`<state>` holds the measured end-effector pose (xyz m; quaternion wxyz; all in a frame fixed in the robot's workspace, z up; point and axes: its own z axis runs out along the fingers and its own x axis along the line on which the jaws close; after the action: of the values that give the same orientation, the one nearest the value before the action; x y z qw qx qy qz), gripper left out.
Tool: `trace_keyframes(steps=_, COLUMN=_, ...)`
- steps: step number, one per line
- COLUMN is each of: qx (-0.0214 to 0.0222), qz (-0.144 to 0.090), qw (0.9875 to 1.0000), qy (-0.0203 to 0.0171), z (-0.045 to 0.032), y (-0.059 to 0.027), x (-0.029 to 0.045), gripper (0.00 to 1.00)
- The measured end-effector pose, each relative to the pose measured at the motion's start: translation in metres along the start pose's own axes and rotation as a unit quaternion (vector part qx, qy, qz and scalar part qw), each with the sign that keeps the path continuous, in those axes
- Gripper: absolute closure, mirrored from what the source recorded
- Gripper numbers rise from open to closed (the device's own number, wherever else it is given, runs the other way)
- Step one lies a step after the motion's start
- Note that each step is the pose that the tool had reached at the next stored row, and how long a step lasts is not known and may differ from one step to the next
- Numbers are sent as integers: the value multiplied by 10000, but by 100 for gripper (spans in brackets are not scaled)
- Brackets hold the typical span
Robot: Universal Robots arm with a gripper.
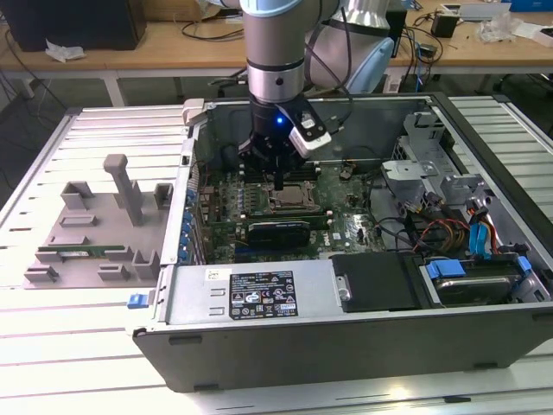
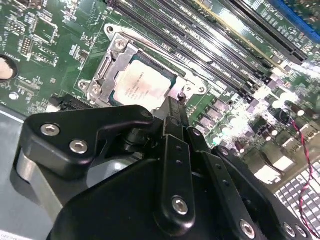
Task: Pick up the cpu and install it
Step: 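Close the cpu cover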
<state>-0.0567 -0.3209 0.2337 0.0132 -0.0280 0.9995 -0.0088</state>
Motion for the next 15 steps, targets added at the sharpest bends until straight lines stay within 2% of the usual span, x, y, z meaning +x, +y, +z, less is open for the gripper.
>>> trace_keyframes(steps=5, qx=1, qz=-1, qw=10000, qy=0, z=-7, y=-1, x=-5, gripper=89)
trace_keyframes(steps=9, qx=1, qz=0, qw=10000, qy=0, z=-2, y=-10, x=-169, gripper=89)
trace_keyframes(steps=10, qx=1, qz=0, qw=10000, qy=0, z=0, y=-13, x=-230, gripper=89)
trace_keyframes(steps=12, qx=1, qz=0, qw=10000, qy=0, z=-46, y=-15, x=-254, gripper=89)
trace_keyframes(steps=15, qx=0, qz=0, qw=10000, qy=0, z=-49, y=-15, x=-254, gripper=89)
